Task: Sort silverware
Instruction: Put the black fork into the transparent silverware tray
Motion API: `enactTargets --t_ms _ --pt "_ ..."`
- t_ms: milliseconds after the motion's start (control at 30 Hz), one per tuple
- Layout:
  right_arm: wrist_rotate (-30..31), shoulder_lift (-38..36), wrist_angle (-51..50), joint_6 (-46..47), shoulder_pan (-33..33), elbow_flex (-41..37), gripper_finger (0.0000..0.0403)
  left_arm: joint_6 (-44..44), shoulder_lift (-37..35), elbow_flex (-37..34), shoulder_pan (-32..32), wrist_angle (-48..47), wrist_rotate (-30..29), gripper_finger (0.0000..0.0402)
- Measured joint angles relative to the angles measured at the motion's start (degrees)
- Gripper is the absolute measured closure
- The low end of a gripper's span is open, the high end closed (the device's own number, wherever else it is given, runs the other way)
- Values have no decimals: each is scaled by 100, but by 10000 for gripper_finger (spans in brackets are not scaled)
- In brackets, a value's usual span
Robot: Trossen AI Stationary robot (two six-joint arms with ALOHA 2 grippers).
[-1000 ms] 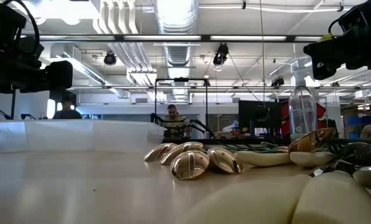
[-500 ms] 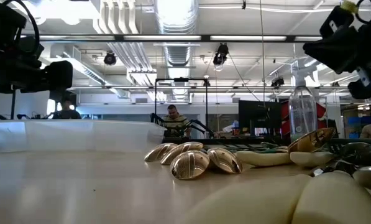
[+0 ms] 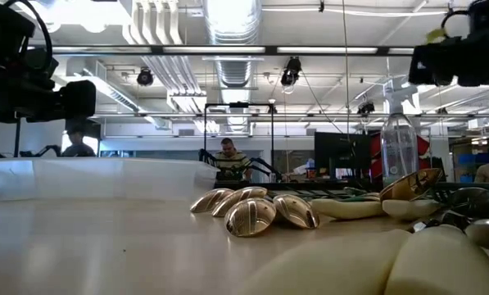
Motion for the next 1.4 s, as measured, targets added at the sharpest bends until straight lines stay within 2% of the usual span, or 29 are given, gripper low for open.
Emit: enactTargets --t_ms 100,167,267,567,633,700,767,867,967,1067,1133,1267,1400 --pt "80 132 115 2035 0 0 394 0 15 0 0 4 -2 203" --pt "89 195 447 2746 0 0 394 0 21 0 0 4 -2 205" --pt "89 302 1299 3332 0 0 394 0 37 0 0 4 -1 210" --pt "124 339 4214 3420 0 0 394 0 38 0 0 4 0 218" --pt "267 335 4690 3410 0 0 394 0 38 1 0 4 -2 216" --pt "654 330 4933 3148 0 0 394 0 36 0 0 4 0 214" --pt "1327 346 4729 2998 -2 0 394 0 36 2 0 4 0 211" --pt "2340 482 3818 3037 -2 0 394 0 45 1 0 4 -1 208" --pt "2982 695 2793 3145 -2 -2 394 0 47 0 -2 4 0 205" --pt "3481 1003 2255 3097 -2 -2 394 0 47 0 0 4 0 203" --pt "3720 1209 2281 3101 -2 0 394 0 49 1 0 4 -1 202" --pt "3737 1635 2060 2701 -2 277 394 0 49 0 0 4 0 204" --pt "3640 2092 916 1875 -2 878 394 0 49 2 0 4 -2 209"
